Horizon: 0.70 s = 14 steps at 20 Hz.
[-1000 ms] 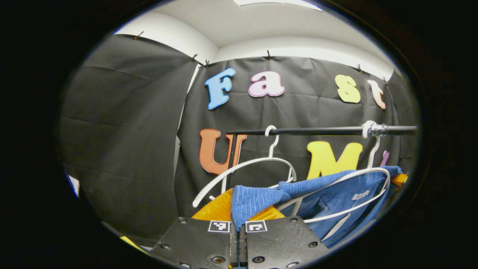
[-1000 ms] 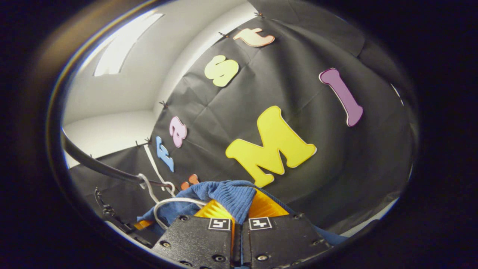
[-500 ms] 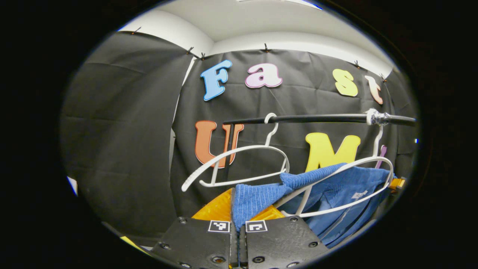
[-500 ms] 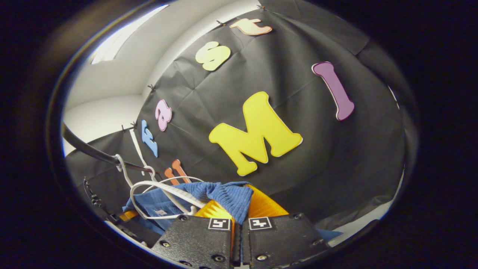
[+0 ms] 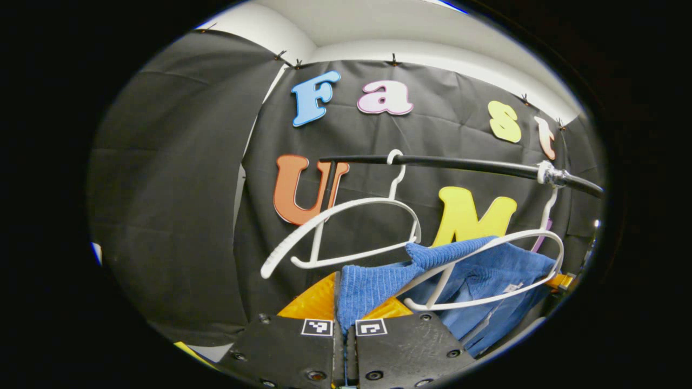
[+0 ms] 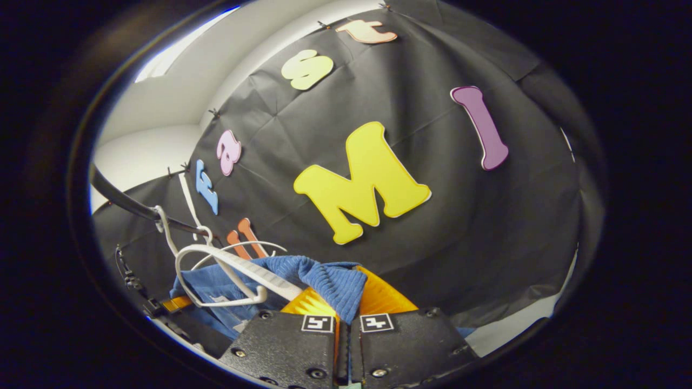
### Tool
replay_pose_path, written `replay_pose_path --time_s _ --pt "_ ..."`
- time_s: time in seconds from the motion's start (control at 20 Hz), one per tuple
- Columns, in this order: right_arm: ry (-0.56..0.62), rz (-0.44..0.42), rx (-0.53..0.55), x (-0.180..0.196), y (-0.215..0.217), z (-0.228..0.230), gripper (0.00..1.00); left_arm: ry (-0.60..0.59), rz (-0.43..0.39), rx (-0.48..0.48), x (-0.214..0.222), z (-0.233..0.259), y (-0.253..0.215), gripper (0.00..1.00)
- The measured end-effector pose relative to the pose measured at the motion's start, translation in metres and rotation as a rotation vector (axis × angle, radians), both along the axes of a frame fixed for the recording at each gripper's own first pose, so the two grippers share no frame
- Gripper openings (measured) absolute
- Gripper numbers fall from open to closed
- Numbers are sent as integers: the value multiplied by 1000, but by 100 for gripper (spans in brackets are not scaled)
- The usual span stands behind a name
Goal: Grasp the clothes on the hanger with both hands and then place them into the laundry hamper below.
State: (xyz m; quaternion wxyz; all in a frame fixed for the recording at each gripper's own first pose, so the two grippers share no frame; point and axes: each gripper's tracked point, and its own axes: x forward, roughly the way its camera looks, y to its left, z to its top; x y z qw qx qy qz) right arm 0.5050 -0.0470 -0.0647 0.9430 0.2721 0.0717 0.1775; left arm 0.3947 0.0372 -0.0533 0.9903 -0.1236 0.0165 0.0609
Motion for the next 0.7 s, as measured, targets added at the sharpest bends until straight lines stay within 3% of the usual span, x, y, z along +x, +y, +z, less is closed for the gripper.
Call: replay_pose_path --time_s 0.1,0.15,0.25,0.55,0.65,0.7 --pt "25 0 4 -4 -2 -10 5 47 19 -42 -3 -16 9 0" --pt "34 10 12 -8 -1 -15 5 62 20 -62 -6 -24 12 5" --pt "46 26 -16 -15 3 -28 5 81 19 -96 -14 -40 12 1" --pt "65 41 -81 -40 14 -47 5 135 49 -9 -35 -64 15 5" --pt "62 40 -98 -42 20 -44 5 130 47 27 -41 -61 11 1" --pt "56 43 -106 -46 23 -42 5 124 41 41 -43 -58 9 5"
